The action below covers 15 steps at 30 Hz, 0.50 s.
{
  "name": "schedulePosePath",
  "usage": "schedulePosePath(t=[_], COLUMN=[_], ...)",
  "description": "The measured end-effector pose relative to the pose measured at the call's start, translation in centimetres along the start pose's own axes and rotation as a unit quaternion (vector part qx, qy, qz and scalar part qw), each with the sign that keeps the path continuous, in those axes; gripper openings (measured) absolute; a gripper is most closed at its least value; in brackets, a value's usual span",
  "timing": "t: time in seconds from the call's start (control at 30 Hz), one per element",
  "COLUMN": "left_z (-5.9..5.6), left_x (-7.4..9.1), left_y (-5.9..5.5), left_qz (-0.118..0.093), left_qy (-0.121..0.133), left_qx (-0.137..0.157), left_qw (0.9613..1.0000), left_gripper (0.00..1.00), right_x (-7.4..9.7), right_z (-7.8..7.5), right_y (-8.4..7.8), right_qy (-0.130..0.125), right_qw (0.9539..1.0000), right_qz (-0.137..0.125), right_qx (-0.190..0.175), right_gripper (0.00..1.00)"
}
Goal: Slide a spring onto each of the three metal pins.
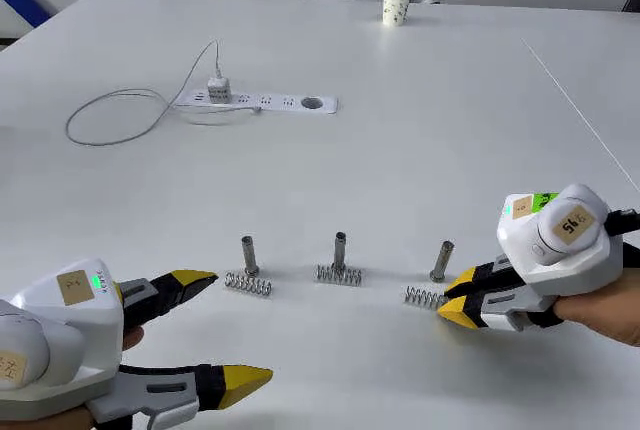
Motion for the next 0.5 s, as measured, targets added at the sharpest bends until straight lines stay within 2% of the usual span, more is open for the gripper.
schedulePosePath(t=[0.2,0.3,0.5], left_z=[-0.7,-1.0,-2.3], left_x=[-0.5,-1.0,-2.4], left_y=[-0.1,0.1,0.4], left_qz=[0.007,0.009,0.016], left_qy=[-0.021,-0.032,-0.073], left_qx=[-0.011,-0.017,-0.037], left_qw=[0.9997,0.9993,0.9965], left_gripper=[0.7,0.69,0.67], right_x=[0.1,0.4,0.9], right_z=[0.1,0.6,2.0], right_y=[0.2,0.7,2.1], right_qy=[0.001,0.007,0.023], right_qw=[0.9999,0.9999,0.9991], right_qz=[0.006,0.006,0.006], right_qx=[0.009,0.013,0.034], right_gripper=[0.12,0.12,0.11])
Point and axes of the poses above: the centre of the closed fingertips' face, and the gripper's own axes: x roughly backward along the fingers, z roughly to its left, y roughly out of its top, the point moved 2 cm from there along x, roughly backward along the fingers, and after that the axes turned 7 degrees about -z, right-handed, at the moved point
